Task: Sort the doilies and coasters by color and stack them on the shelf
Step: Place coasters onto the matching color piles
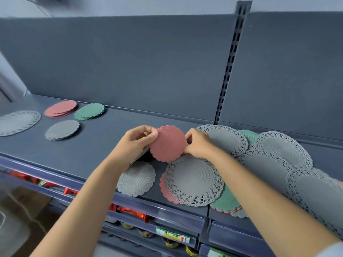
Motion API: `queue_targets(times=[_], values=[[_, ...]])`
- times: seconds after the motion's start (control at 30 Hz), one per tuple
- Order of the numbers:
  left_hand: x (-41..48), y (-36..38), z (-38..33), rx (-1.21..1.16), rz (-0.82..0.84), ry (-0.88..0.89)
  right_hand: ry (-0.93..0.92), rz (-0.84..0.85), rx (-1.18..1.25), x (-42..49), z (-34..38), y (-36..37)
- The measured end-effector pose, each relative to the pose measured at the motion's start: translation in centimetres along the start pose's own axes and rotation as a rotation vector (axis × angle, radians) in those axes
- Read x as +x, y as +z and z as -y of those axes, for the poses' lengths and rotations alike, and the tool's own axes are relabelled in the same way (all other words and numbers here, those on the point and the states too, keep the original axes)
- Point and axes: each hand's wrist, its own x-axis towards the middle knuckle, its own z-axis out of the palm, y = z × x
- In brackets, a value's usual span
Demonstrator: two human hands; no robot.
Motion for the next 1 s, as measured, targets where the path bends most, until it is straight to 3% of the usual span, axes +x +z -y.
queue_targets(times=[0.13, 0.27, 0.4, 0.6, 0.73, 0.9, 1.0], values=[[-0.3, 1.2, 0.5, -0.112, -0.003, -0.099, -0.022, -0.084, 0.345, -0.4, -0.3, -0.7], [0.3, 2.8, 1.3, -0.343, -0.115, -0.227, 0.017, -0.044, 0.710, -1.6, -0.5, -1.9], [0.7, 3.9, 1.8, -0.283, -0.271, -0.267, 0.040, -0.027, 0.867, -2.6, -1.5, -3.5], [-0.5, 2.7, 0.8, -0.440, -0.195, -0.281, -0.008, -0.072, 0.901, -3.3, -2.6, -5.2], [-2.1, -0.3, 0.4, -0.565, -0.352, -0.274, -0.055, -0.180, 1.007, -2.8, -0.8, -5.7], [-4.7, -6.5, 1.0, -0.541, -0.574, -0.252, -0.185, -0.026, 0.769, -1.8, 5.4, -1.0], [-6.5, -11.5, 1.2, -0.595, -0.659, -0.228, -0.161, 0.047, 0.822, -1.2, 10.6, 2.9]])
